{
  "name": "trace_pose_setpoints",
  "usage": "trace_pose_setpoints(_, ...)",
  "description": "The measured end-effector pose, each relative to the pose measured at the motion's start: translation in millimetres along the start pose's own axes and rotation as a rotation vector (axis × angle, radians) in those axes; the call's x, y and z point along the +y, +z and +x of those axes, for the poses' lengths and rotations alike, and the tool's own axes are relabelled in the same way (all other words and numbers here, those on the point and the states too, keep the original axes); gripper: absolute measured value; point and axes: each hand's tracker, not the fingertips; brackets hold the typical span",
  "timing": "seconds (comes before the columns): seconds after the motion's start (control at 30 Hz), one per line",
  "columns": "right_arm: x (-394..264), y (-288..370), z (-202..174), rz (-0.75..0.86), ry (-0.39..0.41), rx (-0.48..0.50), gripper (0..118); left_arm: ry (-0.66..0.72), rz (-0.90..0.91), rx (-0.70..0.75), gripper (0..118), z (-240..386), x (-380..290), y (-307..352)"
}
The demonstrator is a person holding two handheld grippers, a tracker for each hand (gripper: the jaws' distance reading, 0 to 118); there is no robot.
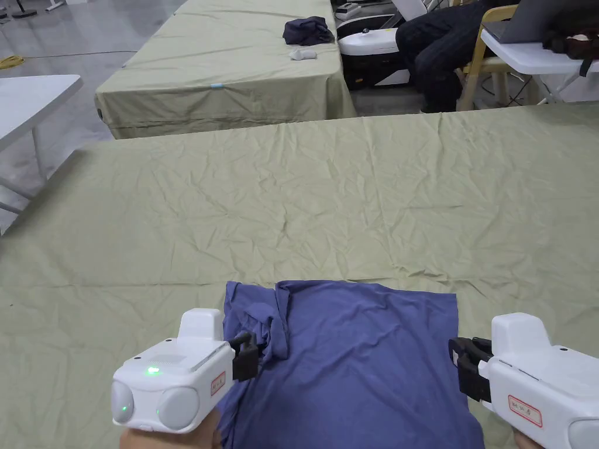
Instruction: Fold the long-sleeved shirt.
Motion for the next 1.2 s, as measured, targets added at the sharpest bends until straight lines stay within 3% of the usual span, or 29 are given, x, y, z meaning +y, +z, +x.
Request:
trace_pose_setpoints(0.1,-1.9,2.0,-2.8,0.007,-0.003,0.007,1,0.044,-0.007,-0.017,2,-2.3,-11.1,15.4)
trace_pose_setpoints(0.5,-1.9,-1.1,-5.1,0.007,0.012,0.006,1,0.027,-0.101,-0.075,0,-10.6,-2.2,6.3)
trace_pose_setpoints(0.73,-0.7,-22.3,-1.3,-0.03,0.015,0.008,1,0.011,-0.203,-0.143,0,-37.1,57.0,-56.9)
trace_pose_setpoints(0.8,-1.9,-31.3,0.7,-0.049,0.012,0.006,1,0.015,-0.208,-0.124,7,-43.3,77.2,-80.3)
trace_pose_setpoints(0.83,-2.7,-36.5,2.2,-0.062,0.013,0.003,1,0.009,-0.218,-0.094,27,-47.5,87.6,-93.9)
trace_pose_setpoints(0.87,-3.4,-41.1,3.6,-0.073,0.015,0.0,1,0.023,-0.247,-0.081,40,-52.7,95.7,-106.3)
trace_pose_setpoints(0.9,-4.1,-46.5,5.5,-0.085,0.015,-0.004,1,0.047,-0.276,-0.099,45,-53.4,102.8,-117.1)
trace_pose_setpoints(1.03,-8.3,-67.8,14.4,-0.133,0.0,-0.021,1,0.101,-0.307,-0.109,56,-67.6,119.7,-167.2)
trace_pose_setpoints(1.2,-9.7,-86.4,21.5,-0.173,0.004,-0.033,1,0.121,-0.354,-0.086,57,-71.3,122.2,-216.6)
